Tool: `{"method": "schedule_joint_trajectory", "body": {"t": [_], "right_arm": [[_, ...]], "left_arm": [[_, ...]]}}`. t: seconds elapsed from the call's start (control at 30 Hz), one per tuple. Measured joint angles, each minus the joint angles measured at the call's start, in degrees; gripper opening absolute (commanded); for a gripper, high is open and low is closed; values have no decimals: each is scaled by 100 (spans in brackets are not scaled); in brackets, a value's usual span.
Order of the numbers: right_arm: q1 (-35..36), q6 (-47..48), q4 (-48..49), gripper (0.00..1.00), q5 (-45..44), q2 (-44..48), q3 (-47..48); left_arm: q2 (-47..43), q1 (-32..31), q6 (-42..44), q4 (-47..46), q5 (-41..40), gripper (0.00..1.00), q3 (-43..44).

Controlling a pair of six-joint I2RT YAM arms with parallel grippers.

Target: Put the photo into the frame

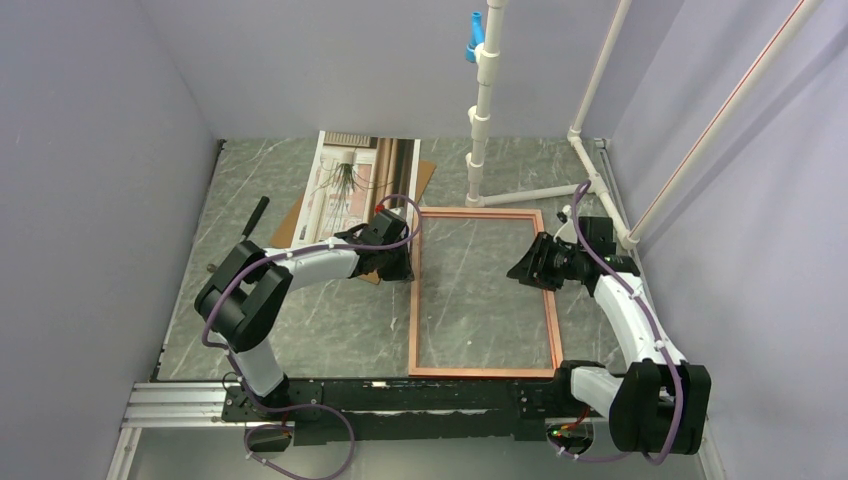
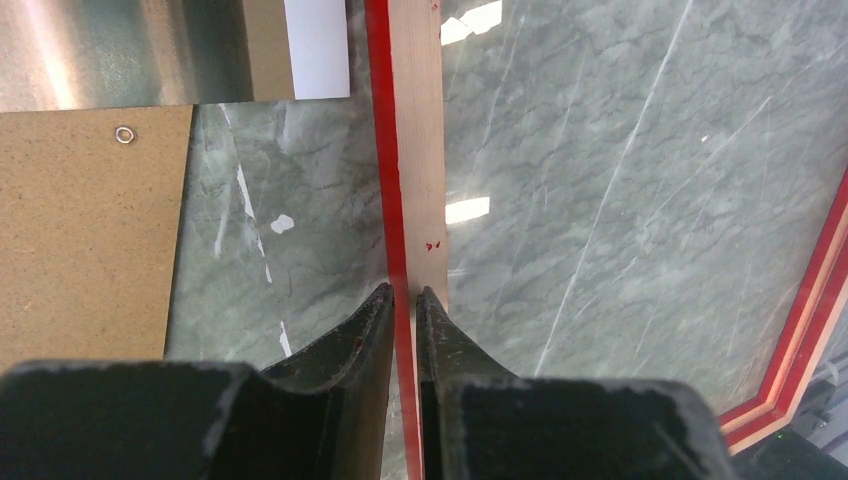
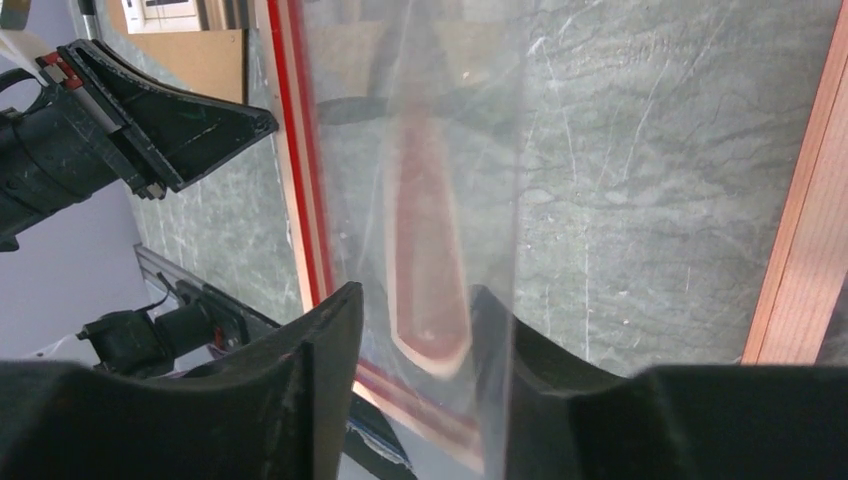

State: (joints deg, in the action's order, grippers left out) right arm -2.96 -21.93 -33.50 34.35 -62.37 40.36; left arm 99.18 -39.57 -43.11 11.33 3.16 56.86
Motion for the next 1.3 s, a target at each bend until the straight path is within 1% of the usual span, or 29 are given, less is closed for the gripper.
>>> {"method": "schedule_joint_trajectory", "body": {"t": [0.1,0.2,0.33,0.4,0.6,0.93,1.1,1.3], "right_arm": [[4,0,76,67,-35,0,-20],[17,-22,107,79,-90,0,-35],[33,-26,127,88,-125,-11,-85],[33,-37,168,92,-142,-22,-116],[37,-37,282,95,-225,-103,-195],[55,-39,461,97,-315,-334,-319],[142,-28,474,99,-581,-527,-319],[293,-20,461,100,-997,-684,-319]], "left_arm": [[0,0,0,-2,0,18,0],[0,-9,0,-37,-4,18,0],[0,-17,0,-52,-15,18,-4],[0,-17,0,-55,-17,19,-7],[0,-20,0,-57,-22,19,-7],[0,-26,2,-61,-28,18,-11],[0,-33,2,-61,-42,19,-11],[0,-39,2,-59,-52,18,-9]]}}
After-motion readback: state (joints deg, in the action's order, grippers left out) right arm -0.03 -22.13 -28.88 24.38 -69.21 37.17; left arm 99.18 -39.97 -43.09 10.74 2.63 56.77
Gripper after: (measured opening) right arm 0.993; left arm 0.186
